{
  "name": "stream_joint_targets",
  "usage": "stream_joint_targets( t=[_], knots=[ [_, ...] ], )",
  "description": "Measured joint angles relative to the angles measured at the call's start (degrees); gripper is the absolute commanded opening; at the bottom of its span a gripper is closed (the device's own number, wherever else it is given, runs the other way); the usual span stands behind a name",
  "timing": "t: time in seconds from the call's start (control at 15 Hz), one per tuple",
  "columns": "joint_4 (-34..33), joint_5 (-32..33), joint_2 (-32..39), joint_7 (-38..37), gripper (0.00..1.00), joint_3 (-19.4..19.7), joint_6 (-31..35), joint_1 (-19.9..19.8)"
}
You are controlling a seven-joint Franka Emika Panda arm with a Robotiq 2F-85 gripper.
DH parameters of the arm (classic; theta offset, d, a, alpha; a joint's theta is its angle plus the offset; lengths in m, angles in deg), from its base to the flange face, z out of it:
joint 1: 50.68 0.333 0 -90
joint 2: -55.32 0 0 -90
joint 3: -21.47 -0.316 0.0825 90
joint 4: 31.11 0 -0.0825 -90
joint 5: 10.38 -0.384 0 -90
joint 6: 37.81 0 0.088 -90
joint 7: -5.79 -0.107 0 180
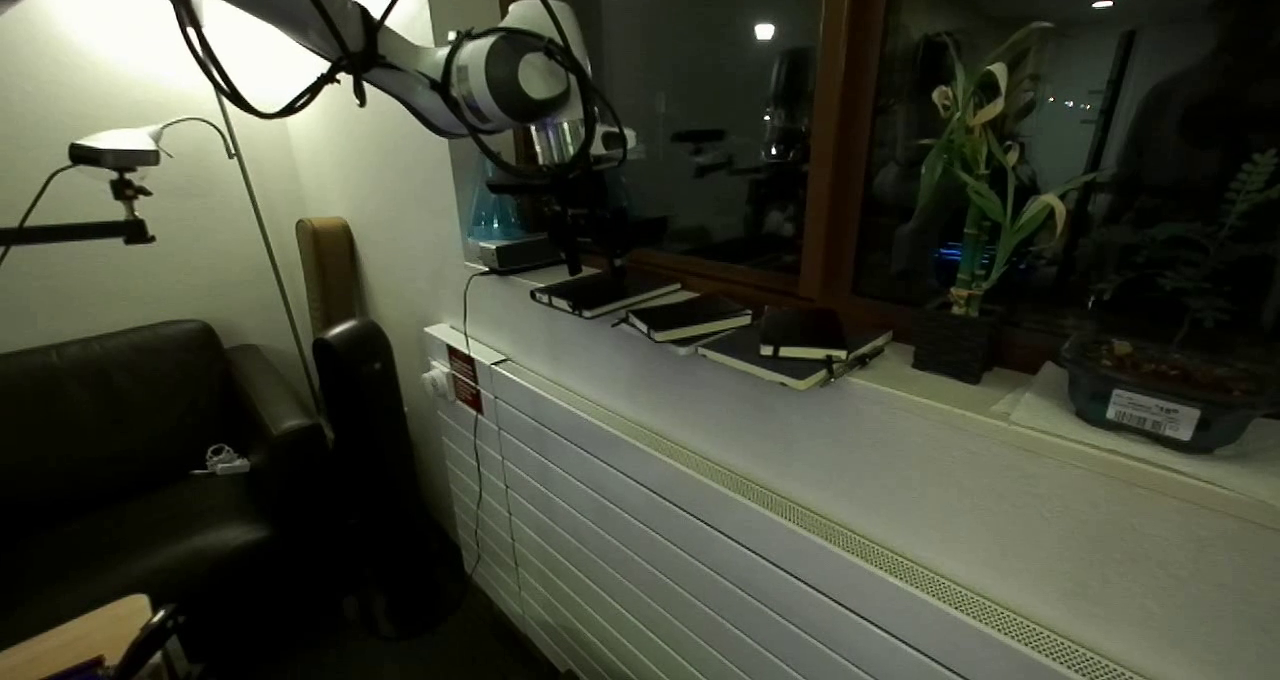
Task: Move the top book on the left to the book on the right.
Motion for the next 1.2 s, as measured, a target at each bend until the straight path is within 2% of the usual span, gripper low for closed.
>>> stream_joint_targets(
  t=[0.33, 1.2],
  knots=[
    [-0.95, -2.74, 1.45, 1.83, 1.0, -0.8, 0.0, 0.01],
    [-2.88, -2.9, 3.62, 1.86, 1.0, -1.41, -0.87, 0.37]
  ],
)
